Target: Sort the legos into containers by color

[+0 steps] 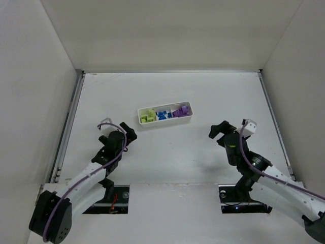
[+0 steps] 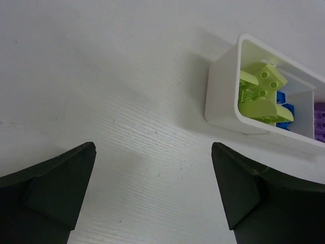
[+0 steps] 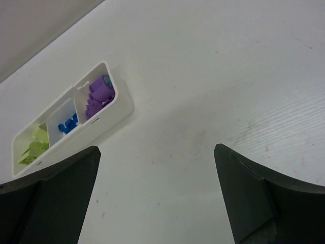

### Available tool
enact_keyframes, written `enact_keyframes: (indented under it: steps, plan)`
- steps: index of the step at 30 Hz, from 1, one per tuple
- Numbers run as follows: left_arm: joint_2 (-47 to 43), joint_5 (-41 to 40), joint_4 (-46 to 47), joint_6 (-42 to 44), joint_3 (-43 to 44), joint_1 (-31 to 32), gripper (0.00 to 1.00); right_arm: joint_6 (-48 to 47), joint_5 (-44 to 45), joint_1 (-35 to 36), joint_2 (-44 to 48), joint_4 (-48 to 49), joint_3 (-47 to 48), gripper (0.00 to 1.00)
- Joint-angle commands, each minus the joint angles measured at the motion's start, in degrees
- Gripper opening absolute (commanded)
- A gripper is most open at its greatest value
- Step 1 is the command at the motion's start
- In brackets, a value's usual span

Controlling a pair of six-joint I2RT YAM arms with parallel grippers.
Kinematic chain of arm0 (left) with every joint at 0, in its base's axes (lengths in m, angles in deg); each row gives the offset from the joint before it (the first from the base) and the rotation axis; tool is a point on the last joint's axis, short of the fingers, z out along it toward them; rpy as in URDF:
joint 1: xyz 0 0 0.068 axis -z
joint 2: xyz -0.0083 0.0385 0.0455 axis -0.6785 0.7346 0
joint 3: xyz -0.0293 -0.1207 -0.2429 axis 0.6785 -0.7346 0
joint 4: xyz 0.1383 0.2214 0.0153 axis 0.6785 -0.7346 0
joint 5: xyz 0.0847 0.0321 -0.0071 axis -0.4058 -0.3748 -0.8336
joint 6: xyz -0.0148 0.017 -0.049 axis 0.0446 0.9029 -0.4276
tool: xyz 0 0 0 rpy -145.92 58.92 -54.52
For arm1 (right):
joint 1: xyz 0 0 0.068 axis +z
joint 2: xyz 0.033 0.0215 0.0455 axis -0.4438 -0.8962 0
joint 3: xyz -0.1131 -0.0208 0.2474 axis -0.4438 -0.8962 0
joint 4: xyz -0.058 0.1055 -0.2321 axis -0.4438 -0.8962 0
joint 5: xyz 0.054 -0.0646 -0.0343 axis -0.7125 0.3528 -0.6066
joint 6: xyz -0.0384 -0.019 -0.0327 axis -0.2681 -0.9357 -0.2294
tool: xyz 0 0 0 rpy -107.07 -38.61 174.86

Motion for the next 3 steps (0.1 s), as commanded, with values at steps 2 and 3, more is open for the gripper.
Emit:
enact_keyframes:
  steps: [2, 3]
  plan:
    - [-1.49, -0.6, -1.56, -0.78, 2.25, 0.93, 1.0, 3.47, 0.74, -2.34, 2.52, -7.64, -0.42, 1.0]
    - [-1.32, -0.77, -1.66, -0.69, 2.34, 1.11, 1.0, 3.47, 0.74, -2.7, 2.52, -8.0, -0.42, 1.0]
